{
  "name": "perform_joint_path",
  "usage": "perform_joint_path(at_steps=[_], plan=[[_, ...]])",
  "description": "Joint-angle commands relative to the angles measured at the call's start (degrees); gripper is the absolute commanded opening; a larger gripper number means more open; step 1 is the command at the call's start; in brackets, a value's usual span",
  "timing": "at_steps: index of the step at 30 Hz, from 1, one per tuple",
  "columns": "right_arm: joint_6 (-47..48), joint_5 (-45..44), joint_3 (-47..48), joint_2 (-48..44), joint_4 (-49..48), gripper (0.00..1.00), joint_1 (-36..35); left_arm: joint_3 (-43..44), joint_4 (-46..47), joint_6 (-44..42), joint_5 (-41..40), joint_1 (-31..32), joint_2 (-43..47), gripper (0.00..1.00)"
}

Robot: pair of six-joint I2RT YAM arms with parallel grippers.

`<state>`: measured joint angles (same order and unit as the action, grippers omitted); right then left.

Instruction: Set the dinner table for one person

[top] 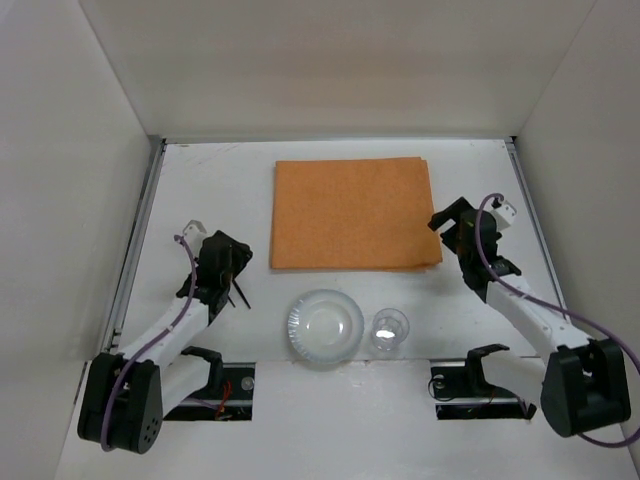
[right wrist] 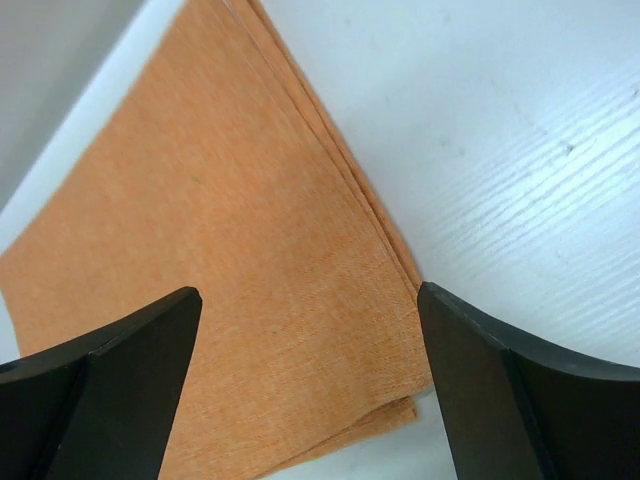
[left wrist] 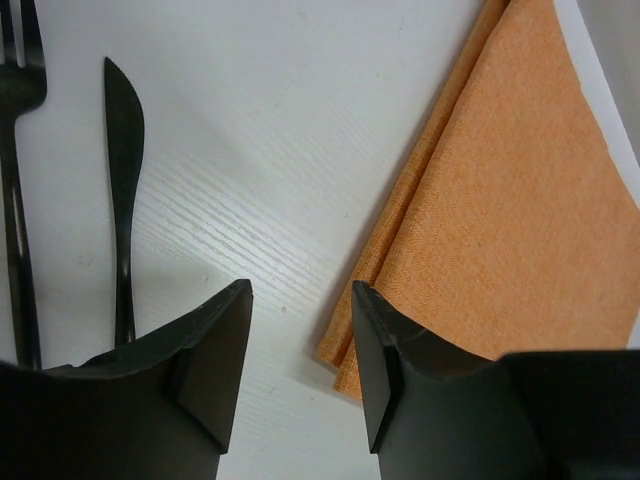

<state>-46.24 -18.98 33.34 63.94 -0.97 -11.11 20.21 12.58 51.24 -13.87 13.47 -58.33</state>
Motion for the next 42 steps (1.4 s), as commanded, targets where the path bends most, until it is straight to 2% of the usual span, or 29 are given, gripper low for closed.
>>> perform_joint_path(at_steps=[1, 6, 9, 10, 11, 13, 15, 18, 22, 26, 28, 35, 39, 42], plan=[[3.2, -10.5, 0.9, -4.3, 1.8, 0.97, -2.9, 4.1, -6.1, -4.9, -4.6, 1.9, 2.7, 0.43], [6.3, -14.0, 0.2, -8.6, 1.5, 1.00, -7.6, 8.6, -14.8, -9.3, -8.8, 6.5, 3.5, 0.47], [8.2, -13.6, 0.5, -10.7, 1.9, 1.00, -9.8, 9.4, -19.4, -10.5, -12.5, 9.1, 7.1, 0.49], [8.6, -13.5, 0.1, -11.7, 1.4, 0.94, -10.9, 9.7, -20.8, -10.7, -13.3, 9.4, 8.3, 0.49], [9.1, -13.3, -0.3, -12.9, 0.6, 0.83, -12.1, 9.9, -22.7, -11.0, -14.4, 9.9, 10.0, 0.50], [9.5, -12.5, -1.2, -15.2, -1.0, 0.47, -14.8, 10.5, -27.1, -11.2, -16.2, 10.0, 12.6, 0.52], [9.3, -10.0, -1.4, -16.7, -1.7, 0.25, -17.8, 11.0, -31.1, -11.0, -17.2, 9.0, 13.6, 0.53], [9.8, -6.4, 0.2, -15.2, -2.3, 0.14, -20.9, 11.1, -34.6, -10.4, -17.5, 7.6, 13.2, 0.52], [10.5, -4.5, 0.0, -11.7, -6.2, 0.12, -23.6, 11.3, -31.8, -7.0, -16.5, 11.1, 9.3, 0.48], [9.8, -2.2, -4.8, -8.9, -11.9, 0.13, -24.6, 15.7, -25.3, -7.0, -17.2, 18.5, -0.5, 0.47], [9.2, -0.2, -5.1, -7.9, -12.6, 0.15, -24.6, 17.8, -22.1, -7.9, -17.5, 19.6, -5.9, 0.48], [9.1, 1.8, -4.9, -4.3, -14.8, 0.36, -24.6, 23.6, -11.8, -11.8, -8.5, 14.9, -21.8, 0.50], [9.1, 2.3, -4.8, -2.9, -15.5, 0.39, -24.6, 25.1, -9.3, -11.7, -5.1, 14.1, -26.4, 0.47], [9.0, 2.0, -4.8, -2.3, -16.0, 0.42, -24.6, 25.6, -9.3, -11.6, -4.5, 13.9, -29.8, 0.38]])
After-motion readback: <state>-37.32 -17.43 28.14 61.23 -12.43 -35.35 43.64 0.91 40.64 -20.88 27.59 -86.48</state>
